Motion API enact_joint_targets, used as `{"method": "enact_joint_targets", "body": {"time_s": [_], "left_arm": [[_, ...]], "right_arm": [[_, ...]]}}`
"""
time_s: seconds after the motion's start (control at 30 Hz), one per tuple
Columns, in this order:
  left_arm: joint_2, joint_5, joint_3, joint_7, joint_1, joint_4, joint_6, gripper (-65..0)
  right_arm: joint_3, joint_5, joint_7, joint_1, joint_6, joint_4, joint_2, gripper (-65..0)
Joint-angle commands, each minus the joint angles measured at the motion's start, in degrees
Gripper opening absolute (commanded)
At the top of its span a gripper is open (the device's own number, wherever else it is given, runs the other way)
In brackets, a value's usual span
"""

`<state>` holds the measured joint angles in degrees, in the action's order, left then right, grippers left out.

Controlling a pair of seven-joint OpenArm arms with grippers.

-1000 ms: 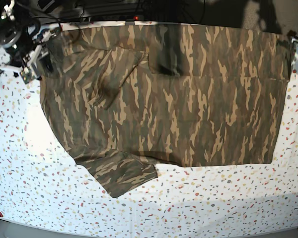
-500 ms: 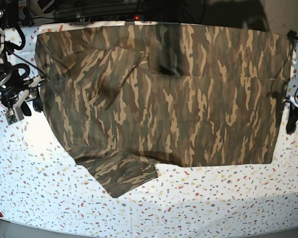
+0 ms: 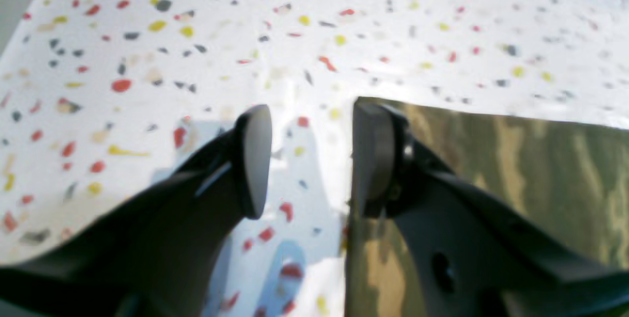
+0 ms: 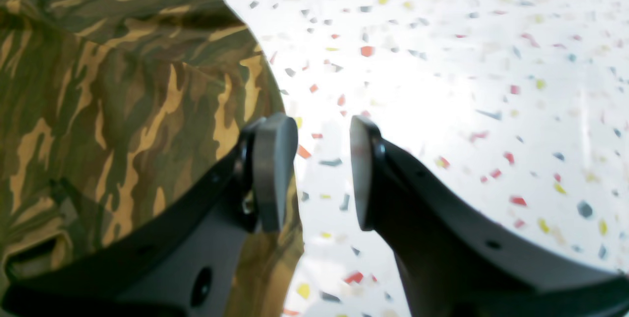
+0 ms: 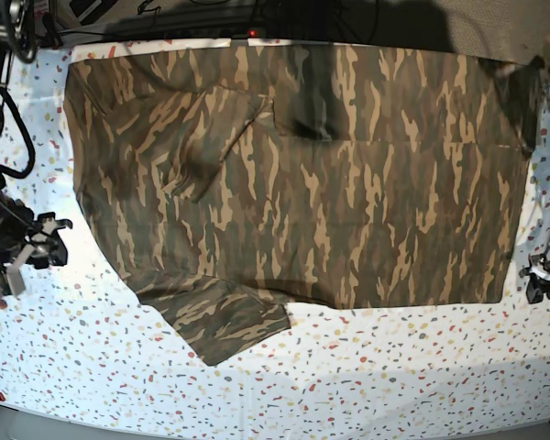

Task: Fold the T-shirt properly
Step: 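Release the collar and move both grippers down to the hem corners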

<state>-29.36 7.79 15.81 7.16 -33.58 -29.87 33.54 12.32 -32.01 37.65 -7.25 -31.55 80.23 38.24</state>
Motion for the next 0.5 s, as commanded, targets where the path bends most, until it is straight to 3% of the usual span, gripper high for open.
{"method": "enact_joint_targets", "body": {"time_s": [0.0, 0.13, 0.3, 0.47], "left_arm": [[-0.8, -1.0, 0.1, -2.3, -3.7, 2.1, 0.2, -38.7], [-0.6, -6.4, 0.1, -7.4, -10.4, 14.1, 0.1, -38.8], [-0.3, -7.8, 0.1, -10.6, -13.2, 20.9, 0.1, -38.8], [0.7, -8.4, 0.1, -10.2, -12.3, 20.9, -5.1, -38.9]], "right_arm": [[-1.6, -0.8, -0.2, -2.5, -0.1, -0.6, 1.3, -42.6], [-11.1, -0.2, 1.7, -10.8, 0.0, -8.7, 0.9, -42.6], [-16.9, 1.8, 2.7, -23.1, 0.3, -20.2, -3.9, -42.6], [-18.1, 1.8, 8.2, -32.2, -0.3, -29.4, -9.8, -42.6]]}}
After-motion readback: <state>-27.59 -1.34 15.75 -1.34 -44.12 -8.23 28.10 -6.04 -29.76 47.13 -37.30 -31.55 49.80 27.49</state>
